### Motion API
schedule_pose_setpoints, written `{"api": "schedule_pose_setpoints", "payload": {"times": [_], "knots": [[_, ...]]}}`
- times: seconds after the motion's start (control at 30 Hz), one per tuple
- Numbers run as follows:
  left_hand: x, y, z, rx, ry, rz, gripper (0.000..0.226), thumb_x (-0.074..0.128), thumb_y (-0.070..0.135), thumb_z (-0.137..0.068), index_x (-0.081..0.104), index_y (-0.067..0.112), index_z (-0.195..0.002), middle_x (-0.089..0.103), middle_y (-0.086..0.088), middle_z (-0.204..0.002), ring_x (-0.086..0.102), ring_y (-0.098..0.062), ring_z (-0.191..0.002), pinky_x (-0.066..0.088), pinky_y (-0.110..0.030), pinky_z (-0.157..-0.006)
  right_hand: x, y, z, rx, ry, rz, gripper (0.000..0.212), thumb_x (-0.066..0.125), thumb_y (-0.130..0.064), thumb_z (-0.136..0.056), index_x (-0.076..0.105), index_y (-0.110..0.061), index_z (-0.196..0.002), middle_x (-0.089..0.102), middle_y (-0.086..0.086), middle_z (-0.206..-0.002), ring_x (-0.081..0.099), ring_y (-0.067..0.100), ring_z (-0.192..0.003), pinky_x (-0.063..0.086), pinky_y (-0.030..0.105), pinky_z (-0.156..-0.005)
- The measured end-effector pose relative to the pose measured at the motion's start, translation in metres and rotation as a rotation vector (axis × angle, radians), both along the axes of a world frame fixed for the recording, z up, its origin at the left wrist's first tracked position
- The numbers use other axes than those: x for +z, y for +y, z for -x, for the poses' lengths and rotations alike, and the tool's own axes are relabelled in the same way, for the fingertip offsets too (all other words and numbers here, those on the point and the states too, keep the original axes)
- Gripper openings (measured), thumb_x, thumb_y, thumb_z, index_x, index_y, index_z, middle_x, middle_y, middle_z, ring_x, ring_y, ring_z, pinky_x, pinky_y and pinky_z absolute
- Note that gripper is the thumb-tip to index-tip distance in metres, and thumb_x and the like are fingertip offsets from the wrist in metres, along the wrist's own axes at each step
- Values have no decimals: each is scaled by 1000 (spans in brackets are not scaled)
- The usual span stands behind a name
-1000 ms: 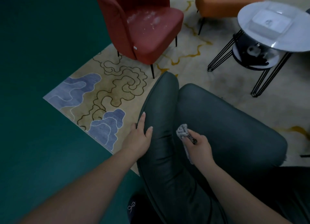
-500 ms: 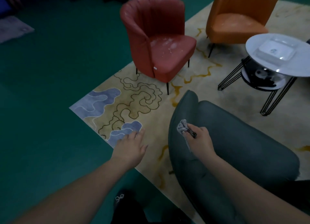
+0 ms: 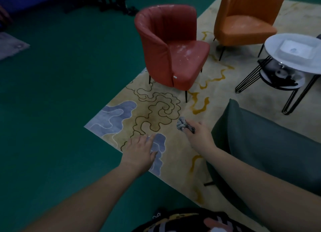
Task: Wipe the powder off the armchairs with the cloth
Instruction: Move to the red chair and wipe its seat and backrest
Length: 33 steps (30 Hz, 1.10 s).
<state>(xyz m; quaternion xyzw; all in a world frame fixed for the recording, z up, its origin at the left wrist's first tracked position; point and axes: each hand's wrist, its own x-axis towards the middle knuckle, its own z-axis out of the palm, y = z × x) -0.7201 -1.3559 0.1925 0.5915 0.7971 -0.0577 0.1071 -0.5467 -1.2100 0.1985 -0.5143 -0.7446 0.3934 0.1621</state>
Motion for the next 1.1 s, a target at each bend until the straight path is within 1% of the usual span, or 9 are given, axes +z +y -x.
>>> {"api": "schedule_pose_setpoints", "payload": {"times": [0.17,0.23,0.37,0.47,0.53,0.73,1.0,1.07,1.1], "knots": [[-5,17,42,-7,1,29,64,23,52,-99,5,24,-154,19,0,-158,14,-22,-145,11,-42,-116,-1,14,22,-77,18,14,39,55,-32,-96,53,-28,-134,46,0,-111,51,10,-90,38,21,-80],[-8,34,54,-16,10,42,65,23,53,-99,6,23,-154,20,0,-158,15,-22,-145,11,-42,-117,-1,29,31,-103,8,23,40,56,-30,-96,53,-26,-135,45,0,-113,49,7,-87,37,20,-80],[-13,85,76,-28,0,50,65,25,52,-99,6,22,-154,19,-1,-158,16,-21,-144,12,-43,-117,-6,73,54,-134,22,44,41,57,-31,-96,52,-25,-136,43,-1,-112,49,5,-84,43,24,-83],[-14,132,91,-44,-22,63,65,24,52,-99,7,21,-154,16,-1,-159,15,-22,-145,13,-43,-117,-12,117,69,-146,33,66,42,57,-32,-95,52,-26,-136,42,-3,-111,51,6,-84,50,34,-91],[-13,164,101,-63,-7,72,64,25,51,-99,10,21,-153,14,-1,-160,16,-23,-145,15,-44,-117,-15,151,78,-137,17,60,42,57,-33,-94,52,-25,-136,42,-1,-114,50,7,-87,46,31,-93],[-7,238,126,-70,-19,95,63,26,51,-99,11,23,-153,12,0,-160,14,-21,-146,13,-43,-118,-19,226,93,-130,-7,6,37,59,-33,-93,59,-25,-129,44,1,-109,44,4,-84,34,22,-84],[-12,325,156,-133,-51,125,64,28,52,-98,12,23,-153,16,-1,-160,16,-21,-145,16,-43,-117,-26,298,106,-197,-69,35,39,58,-35,-94,57,-24,-132,40,-1,-101,41,8,-85,31,22,-80],[-14,354,166,-155,-60,128,64,28,52,-98,12,23,-153,18,0,-159,16,-21,-145,17,-43,-117,-25,317,109,-230,-76,32,34,57,-33,-94,60,-25,-127,42,0,-100,41,9,-87,31,22,-77],[-15,369,171,-170,-62,129,64,28,52,-98,12,24,-153,19,0,-159,17,-21,-145,17,-43,-117,-25,327,111,-246,-66,24,28,58,-33,-94,63,-27,-121,43,2,-98,42,11,-87,31,23,-74]]}}
